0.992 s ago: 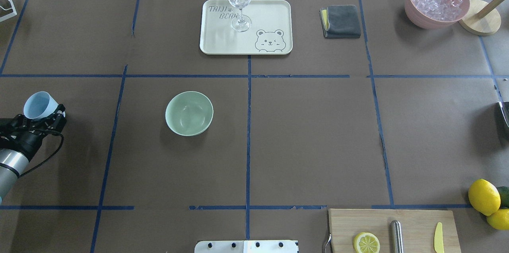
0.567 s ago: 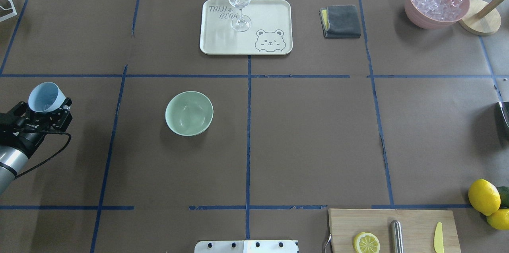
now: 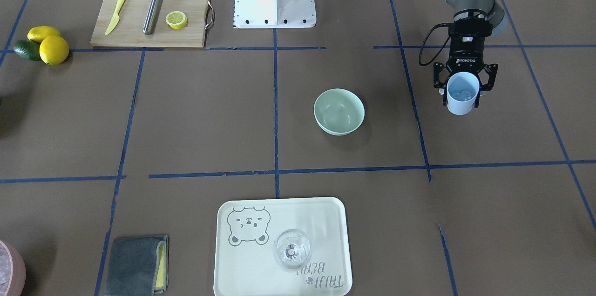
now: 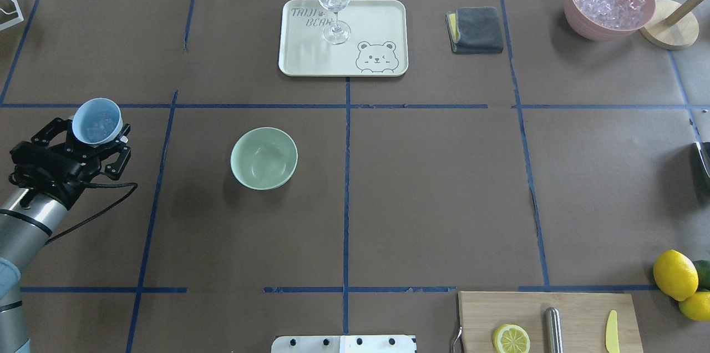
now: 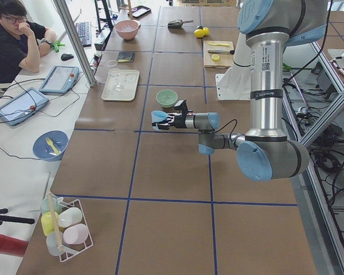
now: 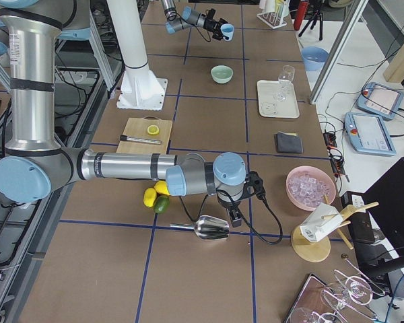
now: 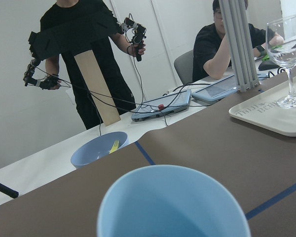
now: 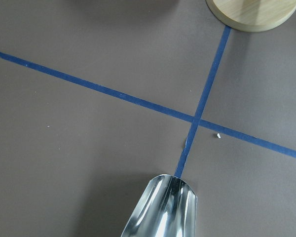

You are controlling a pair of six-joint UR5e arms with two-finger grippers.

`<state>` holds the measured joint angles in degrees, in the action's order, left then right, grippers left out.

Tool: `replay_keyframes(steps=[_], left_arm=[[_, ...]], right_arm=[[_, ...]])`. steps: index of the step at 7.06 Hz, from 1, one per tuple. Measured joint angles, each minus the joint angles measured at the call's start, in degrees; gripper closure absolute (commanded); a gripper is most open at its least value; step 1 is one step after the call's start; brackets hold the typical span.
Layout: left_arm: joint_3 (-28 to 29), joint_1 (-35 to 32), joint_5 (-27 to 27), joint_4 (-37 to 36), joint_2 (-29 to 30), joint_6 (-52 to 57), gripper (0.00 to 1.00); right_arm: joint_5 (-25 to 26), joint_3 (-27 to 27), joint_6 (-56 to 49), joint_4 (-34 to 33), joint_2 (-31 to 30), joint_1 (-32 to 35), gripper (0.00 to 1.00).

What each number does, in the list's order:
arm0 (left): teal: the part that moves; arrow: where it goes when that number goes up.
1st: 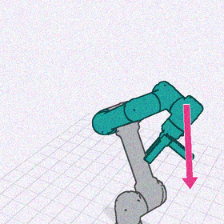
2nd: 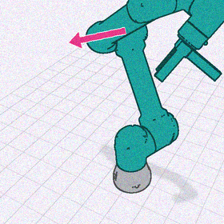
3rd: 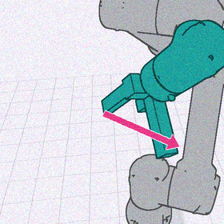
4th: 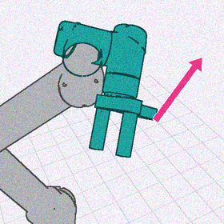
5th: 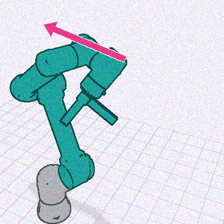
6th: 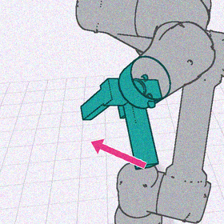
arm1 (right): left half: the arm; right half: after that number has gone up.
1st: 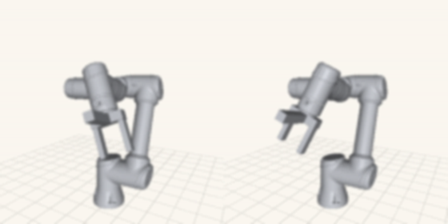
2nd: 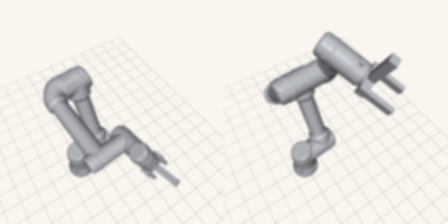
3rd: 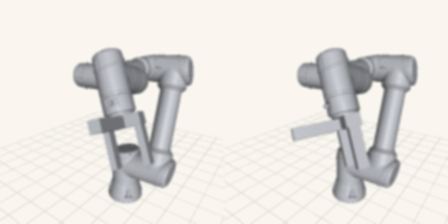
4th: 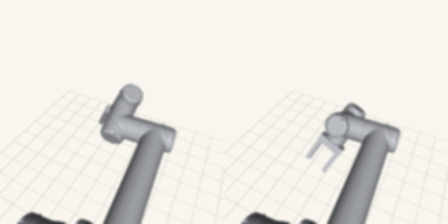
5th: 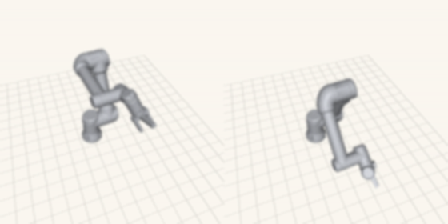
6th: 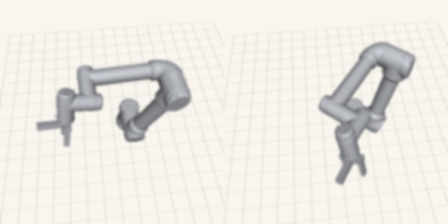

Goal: Pour ice into bowl

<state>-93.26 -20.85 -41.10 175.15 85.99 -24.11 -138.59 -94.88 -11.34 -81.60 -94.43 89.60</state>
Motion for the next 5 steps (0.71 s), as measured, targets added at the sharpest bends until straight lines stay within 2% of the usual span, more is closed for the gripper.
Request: replay_keyframes(steps=[3,5], left_arm=[[0.3,0.5,0.0,-9.7,7.3,3.8,1.00],[0.3,0.6,0.0,-13.8,11.8,14.0,1.00]], right_arm=[[0.1,0.0,0.0,0.1,-1.6,1.1,0.00],[0.1,0.0,0.0,0.1,-1.9,1.5,0.00]])
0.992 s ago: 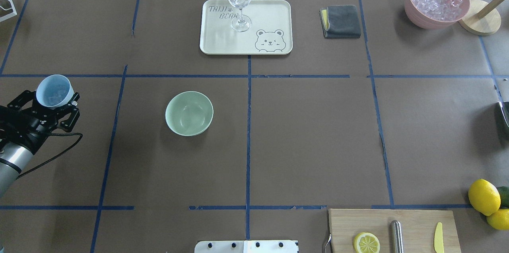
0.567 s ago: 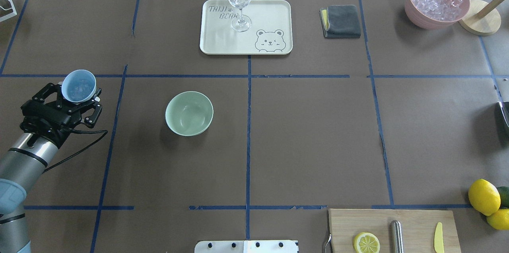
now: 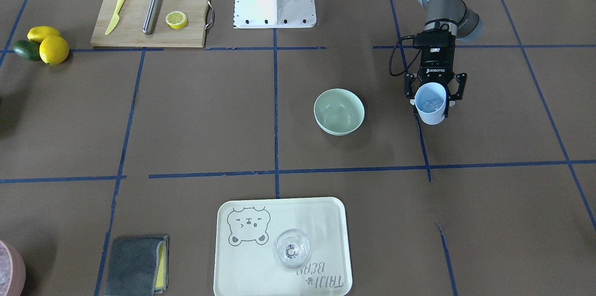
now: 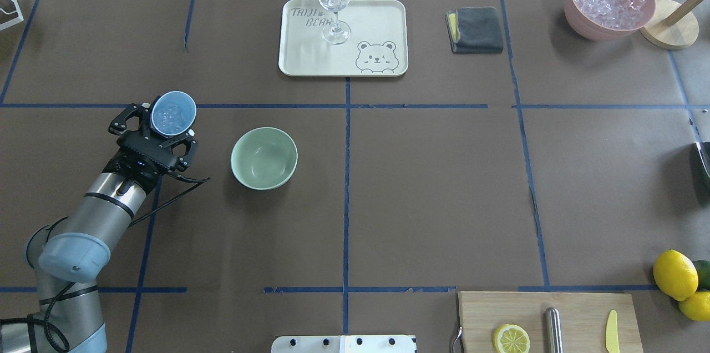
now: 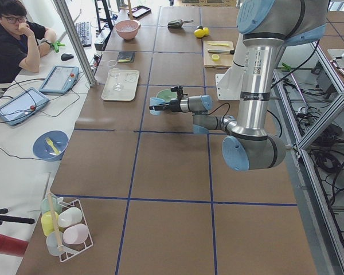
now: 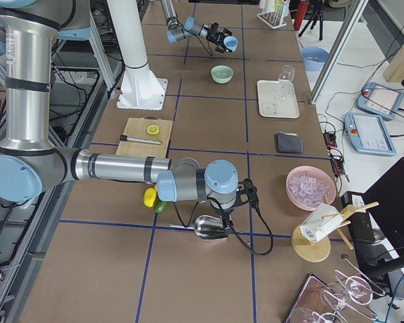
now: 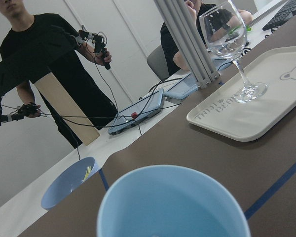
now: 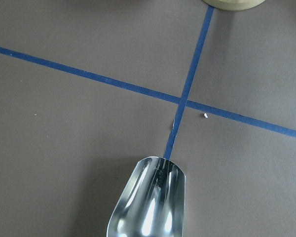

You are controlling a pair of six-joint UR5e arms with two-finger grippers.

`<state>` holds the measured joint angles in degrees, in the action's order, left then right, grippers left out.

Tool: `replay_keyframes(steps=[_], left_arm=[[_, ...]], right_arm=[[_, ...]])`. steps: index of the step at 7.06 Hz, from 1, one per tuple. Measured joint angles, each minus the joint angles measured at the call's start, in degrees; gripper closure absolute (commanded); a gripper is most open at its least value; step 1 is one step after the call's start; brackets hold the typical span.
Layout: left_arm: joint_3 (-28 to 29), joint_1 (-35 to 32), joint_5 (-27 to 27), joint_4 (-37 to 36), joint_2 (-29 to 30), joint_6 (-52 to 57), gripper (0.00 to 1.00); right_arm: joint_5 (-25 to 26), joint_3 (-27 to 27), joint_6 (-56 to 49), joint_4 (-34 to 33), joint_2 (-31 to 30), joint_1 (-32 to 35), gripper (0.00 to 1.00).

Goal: Pour ice into bowl

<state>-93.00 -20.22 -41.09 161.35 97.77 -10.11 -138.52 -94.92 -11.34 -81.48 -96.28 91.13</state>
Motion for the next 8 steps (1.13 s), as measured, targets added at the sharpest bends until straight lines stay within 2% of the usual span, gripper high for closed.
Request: replay_keyframes(steps=[6,8], left_arm=[[0.9,0.6,0.7,-5.5,3.0,26.5,1.00],[1.0,1.8,3.2,-8.0,5.7,32.4,1.00]], right_arm=[[-0.1,0.1,0.0,-0.3,-0.5,0.8,0.00],[-0.1,0.0,0.0,-0.4,-0.8,0.9,0.00]])
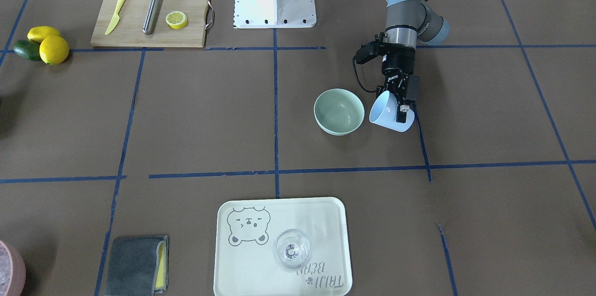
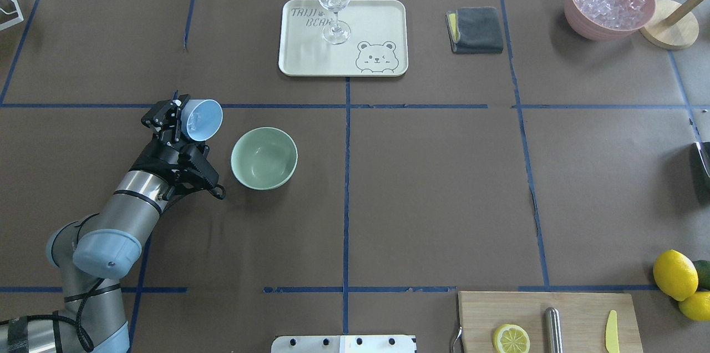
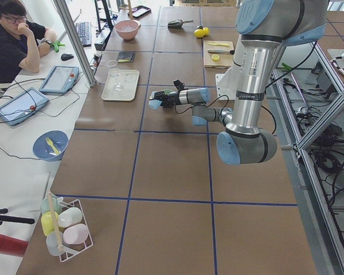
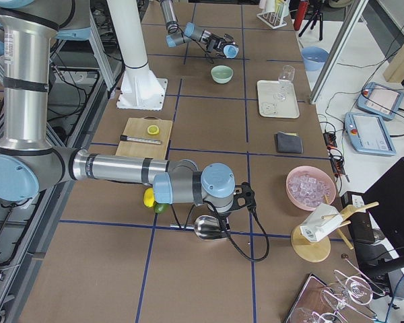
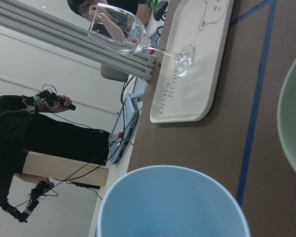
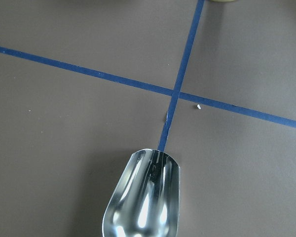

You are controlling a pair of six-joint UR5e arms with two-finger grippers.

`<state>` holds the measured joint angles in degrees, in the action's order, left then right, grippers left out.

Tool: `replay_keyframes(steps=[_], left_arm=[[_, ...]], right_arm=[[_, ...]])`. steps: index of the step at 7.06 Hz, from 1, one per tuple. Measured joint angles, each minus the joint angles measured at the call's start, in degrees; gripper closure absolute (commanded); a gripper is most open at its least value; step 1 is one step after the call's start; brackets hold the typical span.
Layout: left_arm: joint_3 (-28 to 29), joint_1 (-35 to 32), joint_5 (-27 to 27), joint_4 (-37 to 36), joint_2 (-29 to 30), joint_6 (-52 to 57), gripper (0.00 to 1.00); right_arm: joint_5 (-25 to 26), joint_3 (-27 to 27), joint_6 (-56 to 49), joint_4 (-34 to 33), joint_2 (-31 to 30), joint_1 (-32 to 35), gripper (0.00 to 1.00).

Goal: Pour ice into bowl

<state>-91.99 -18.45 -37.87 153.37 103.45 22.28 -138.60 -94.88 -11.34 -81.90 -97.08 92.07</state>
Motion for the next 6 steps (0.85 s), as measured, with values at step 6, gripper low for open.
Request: replay_keyframes(steps=[6], left_arm=[[0.6,4.6,6.9,-1.8,2.9,21.8,1.00]], right_arm=[[0.0,0.0,0.0,-0.1,-0.3,0.4,0.00]])
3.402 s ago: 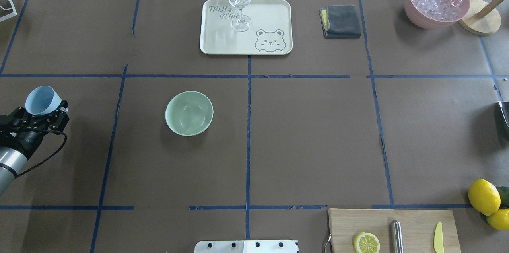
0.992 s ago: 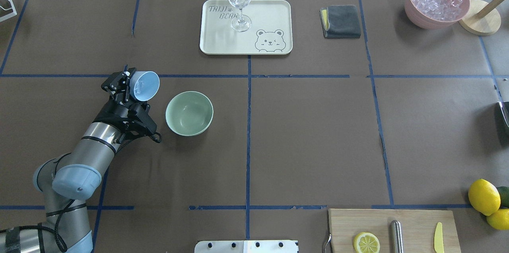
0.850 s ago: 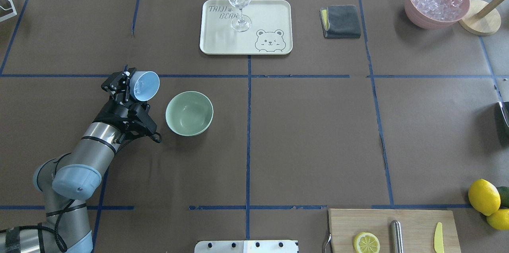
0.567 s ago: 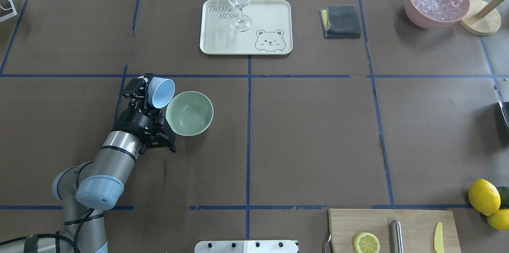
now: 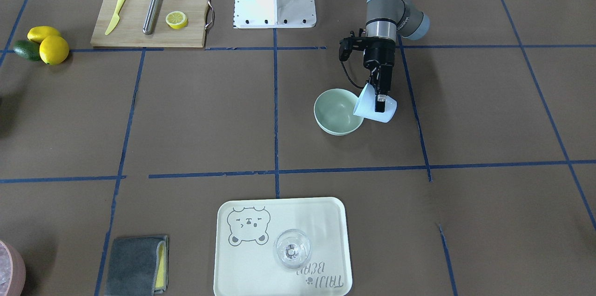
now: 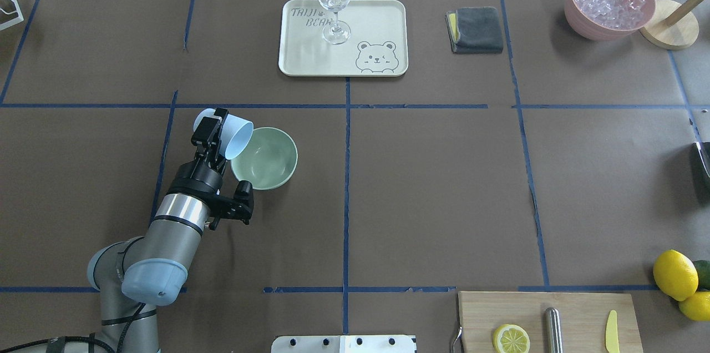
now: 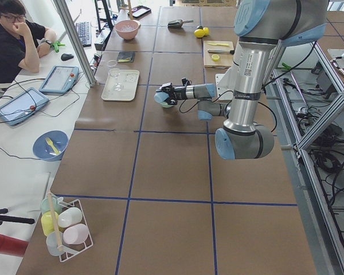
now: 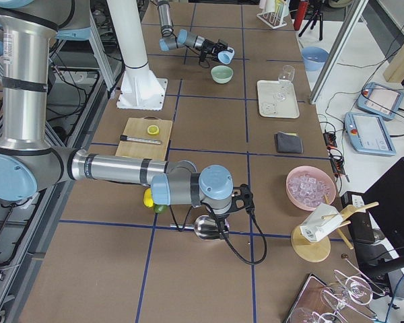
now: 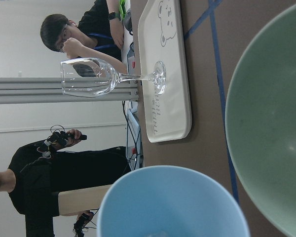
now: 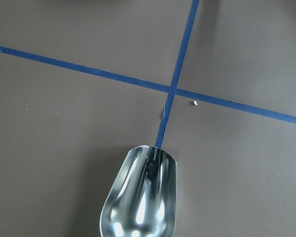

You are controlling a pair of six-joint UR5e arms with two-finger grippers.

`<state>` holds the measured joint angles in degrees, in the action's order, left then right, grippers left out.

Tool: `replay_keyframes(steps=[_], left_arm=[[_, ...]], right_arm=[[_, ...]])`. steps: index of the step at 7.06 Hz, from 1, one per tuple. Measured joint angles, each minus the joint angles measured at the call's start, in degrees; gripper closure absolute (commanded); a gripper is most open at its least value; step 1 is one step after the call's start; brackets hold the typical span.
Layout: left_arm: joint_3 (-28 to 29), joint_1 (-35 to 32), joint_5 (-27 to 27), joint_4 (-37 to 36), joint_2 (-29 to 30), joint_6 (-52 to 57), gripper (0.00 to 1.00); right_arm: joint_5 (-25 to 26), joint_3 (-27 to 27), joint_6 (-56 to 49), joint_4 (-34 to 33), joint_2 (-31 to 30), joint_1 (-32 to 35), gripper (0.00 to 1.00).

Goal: Pour ice into bowl

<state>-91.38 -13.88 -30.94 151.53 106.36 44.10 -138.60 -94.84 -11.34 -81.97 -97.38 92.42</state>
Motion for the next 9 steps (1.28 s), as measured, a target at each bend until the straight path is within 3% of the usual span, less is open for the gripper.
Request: replay_keyframes(steps=[6,9], left_arm=[[-0.1,0.1,0.1,0.0,0.5,19.7,1.00],[-0.2,0.0,0.1,0.1,0.4,23.0,1.00]], right_arm=[[0.1,0.0,0.0,0.1,-0.1,0.1,0.00],[0.1,0.0,0.0,0.1,0.0,0.2,0.00]])
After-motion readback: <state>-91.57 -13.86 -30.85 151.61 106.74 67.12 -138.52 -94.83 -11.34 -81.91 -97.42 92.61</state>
